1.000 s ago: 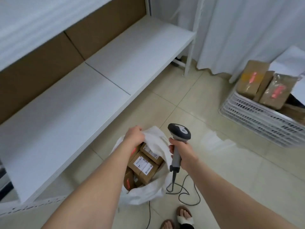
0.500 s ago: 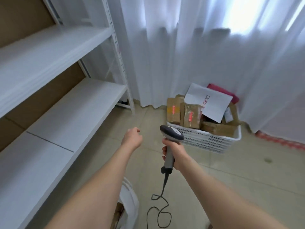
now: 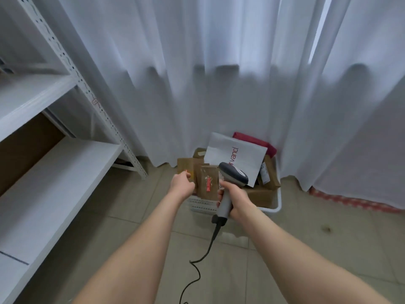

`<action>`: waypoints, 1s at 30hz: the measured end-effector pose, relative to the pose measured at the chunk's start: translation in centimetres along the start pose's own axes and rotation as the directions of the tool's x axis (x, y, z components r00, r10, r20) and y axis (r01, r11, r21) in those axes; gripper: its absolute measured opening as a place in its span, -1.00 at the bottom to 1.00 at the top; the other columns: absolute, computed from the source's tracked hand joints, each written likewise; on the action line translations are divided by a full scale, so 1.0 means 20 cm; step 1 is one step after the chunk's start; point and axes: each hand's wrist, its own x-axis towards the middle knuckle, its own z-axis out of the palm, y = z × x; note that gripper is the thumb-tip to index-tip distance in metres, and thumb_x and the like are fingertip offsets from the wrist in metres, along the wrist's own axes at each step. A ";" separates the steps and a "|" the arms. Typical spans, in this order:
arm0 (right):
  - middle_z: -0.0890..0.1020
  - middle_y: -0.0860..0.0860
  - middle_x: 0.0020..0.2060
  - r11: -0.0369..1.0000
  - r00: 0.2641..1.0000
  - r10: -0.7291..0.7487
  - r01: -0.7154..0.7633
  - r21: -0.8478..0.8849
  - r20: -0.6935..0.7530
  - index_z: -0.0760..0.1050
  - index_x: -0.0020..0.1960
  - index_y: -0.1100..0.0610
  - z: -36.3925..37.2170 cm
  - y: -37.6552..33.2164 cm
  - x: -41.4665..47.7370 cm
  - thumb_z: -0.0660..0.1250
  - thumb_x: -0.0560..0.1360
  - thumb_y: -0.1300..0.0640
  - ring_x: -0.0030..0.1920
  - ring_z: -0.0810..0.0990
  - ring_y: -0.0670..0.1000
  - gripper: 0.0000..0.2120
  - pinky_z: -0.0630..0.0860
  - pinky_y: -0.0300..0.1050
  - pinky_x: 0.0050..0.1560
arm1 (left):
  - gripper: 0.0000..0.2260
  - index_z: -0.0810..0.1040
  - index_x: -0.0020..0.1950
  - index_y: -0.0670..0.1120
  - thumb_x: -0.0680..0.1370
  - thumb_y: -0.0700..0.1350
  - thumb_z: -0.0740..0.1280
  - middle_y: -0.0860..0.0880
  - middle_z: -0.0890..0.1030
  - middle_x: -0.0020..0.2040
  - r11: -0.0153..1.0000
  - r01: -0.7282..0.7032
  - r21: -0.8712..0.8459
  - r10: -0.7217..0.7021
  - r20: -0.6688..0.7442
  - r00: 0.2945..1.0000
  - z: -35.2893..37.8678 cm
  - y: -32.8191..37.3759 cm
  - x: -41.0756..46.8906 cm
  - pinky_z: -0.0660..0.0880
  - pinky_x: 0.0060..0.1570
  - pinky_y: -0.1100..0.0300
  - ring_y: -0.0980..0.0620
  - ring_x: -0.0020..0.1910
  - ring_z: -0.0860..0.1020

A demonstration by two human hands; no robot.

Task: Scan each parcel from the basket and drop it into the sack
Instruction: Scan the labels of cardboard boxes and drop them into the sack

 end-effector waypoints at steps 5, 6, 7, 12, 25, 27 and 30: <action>0.59 0.04 -0.38 0.999 0.999 0.019 -0.017 0.042 -0.049 0.57 -0.02 0.19 -0.09 -0.25 0.31 0.41 0.51 0.15 -0.35 0.54 -0.01 -0.89 0.53 -0.09 -0.23 | -0.61 0.39 0.40 -0.07 0.56 -0.16 0.24 -0.12 0.42 0.36 1.000 0.001 0.004 -0.001 0.035 0.999 0.11 0.20 0.31 0.45 0.17 0.10 -0.10 0.25 0.47; 0.59 0.04 -0.37 0.998 0.998 0.031 -0.028 0.047 -0.058 0.56 -0.04 0.19 -0.10 -0.30 0.39 0.41 0.51 0.16 -0.35 0.54 -0.01 -0.89 0.53 -0.10 -0.23 | -0.61 0.39 0.40 -0.07 0.56 -0.16 0.24 -0.12 0.42 0.36 1.000 0.003 0.007 -0.003 0.042 0.999 0.13 0.23 0.39 0.44 0.18 0.10 -0.10 0.26 0.46; 0.58 0.04 -0.38 0.998 0.997 0.044 -0.041 0.047 -0.065 0.55 -0.07 0.20 -0.10 -0.34 0.47 0.41 0.51 0.16 -0.35 0.54 0.00 -0.90 0.52 -0.10 -0.23 | -0.61 0.39 0.40 -0.07 0.56 -0.16 0.23 -0.12 0.42 0.36 1.000 0.008 0.008 -0.008 0.051 0.999 0.15 0.26 0.48 0.43 0.20 0.09 -0.11 0.27 0.46; 0.58 0.05 -0.36 0.996 0.989 0.085 -0.085 0.007 -0.125 0.55 -0.11 0.19 -0.06 -0.53 0.98 0.42 0.50 0.17 -0.33 0.54 0.00 -0.90 0.53 -0.09 -0.21 | -0.59 0.36 0.42 -0.09 0.56 -0.14 0.25 -0.13 0.39 0.39 0.999 0.031 0.013 -0.032 0.122 0.992 0.27 0.34 1.00 0.41 0.27 0.06 -0.10 0.30 0.44; 0.63 0.10 -0.25 0.952 0.937 0.291 -0.304 -0.039 -0.194 0.54 0.11 0.23 -0.12 -0.39 2.11 0.44 0.48 0.14 -0.29 0.60 0.07 -0.74 0.59 0.02 -0.11 | -0.54 0.32 0.44 -0.20 0.61 0.00 0.20 -0.20 0.35 0.42 0.961 0.172 0.216 -0.234 0.311 0.921 0.84 0.20 1.90 0.41 0.29 -0.03 -0.18 0.35 0.40; 0.66 0.16 -0.15 0.946 0.931 0.312 -0.323 -0.033 -0.192 0.53 0.16 0.24 -0.12 -0.33 2.22 0.48 0.43 0.12 -0.18 0.65 0.16 -0.65 0.60 0.07 -0.05 | -0.54 0.32 0.44 -0.18 0.62 0.03 0.18 -0.22 0.31 0.44 0.945 0.198 0.260 -0.272 0.291 0.917 0.92 0.15 1.97 0.37 0.33 -0.06 -0.21 0.38 0.35; 0.66 0.22 0.01 0.931 0.922 0.353 -0.363 -0.040 -0.160 0.51 0.20 0.21 -0.10 -0.27 2.33 0.50 0.41 0.09 0.00 0.65 0.24 -0.59 0.56 0.21 0.14 | -0.54 0.32 0.45 -0.13 0.62 0.09 0.14 -0.21 0.27 0.46 0.914 0.214 0.345 -0.305 0.235 0.923 1.01 0.11 2.05 0.32 0.34 -0.06 -0.22 0.41 0.26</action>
